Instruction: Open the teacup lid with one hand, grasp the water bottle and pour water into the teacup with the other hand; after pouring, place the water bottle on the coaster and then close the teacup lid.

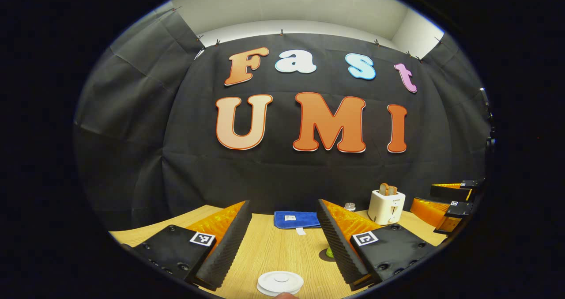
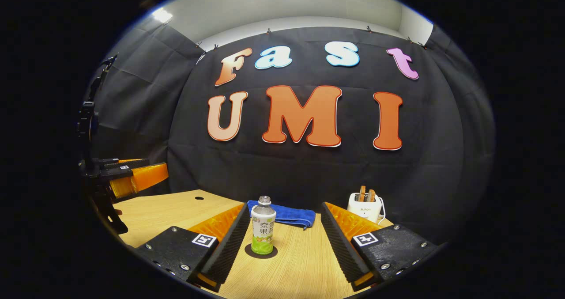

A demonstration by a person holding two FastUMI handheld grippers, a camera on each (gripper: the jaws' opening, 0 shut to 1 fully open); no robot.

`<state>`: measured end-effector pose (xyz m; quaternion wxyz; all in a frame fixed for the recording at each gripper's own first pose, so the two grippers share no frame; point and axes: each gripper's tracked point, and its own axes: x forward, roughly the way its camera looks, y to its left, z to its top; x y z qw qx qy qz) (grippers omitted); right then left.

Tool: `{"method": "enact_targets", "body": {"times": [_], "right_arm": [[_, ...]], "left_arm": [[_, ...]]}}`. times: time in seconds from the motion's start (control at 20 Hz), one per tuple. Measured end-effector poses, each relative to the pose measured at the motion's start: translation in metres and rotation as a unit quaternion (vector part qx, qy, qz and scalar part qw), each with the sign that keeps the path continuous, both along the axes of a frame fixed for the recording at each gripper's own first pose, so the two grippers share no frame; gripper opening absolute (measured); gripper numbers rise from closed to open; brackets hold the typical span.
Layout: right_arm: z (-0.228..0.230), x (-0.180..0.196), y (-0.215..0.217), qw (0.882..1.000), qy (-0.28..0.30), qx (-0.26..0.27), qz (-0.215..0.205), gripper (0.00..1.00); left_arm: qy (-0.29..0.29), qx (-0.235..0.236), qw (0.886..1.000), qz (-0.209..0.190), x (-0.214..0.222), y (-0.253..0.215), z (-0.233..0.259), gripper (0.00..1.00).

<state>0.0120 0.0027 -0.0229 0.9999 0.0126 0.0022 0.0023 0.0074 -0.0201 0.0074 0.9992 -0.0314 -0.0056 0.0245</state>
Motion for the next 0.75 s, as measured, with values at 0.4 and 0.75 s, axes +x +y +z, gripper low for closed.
{"method": "enact_targets", "body": {"times": [0.4, 0.75], "right_arm": [[0.002, -0.004, -0.003, 1.000, -0.001, -0.005, -0.002, 0.96], [0.004, -0.008, -0.011, 1.000, -0.005, -0.004, -0.011, 0.96]], "left_arm": [[-0.002, 0.001, 1.000, -0.001, 0.000, 0.000, 0.001, 0.95], [-0.003, 0.001, 1.000, 0.000, -0.001, 0.000, 0.001, 0.97]]}}
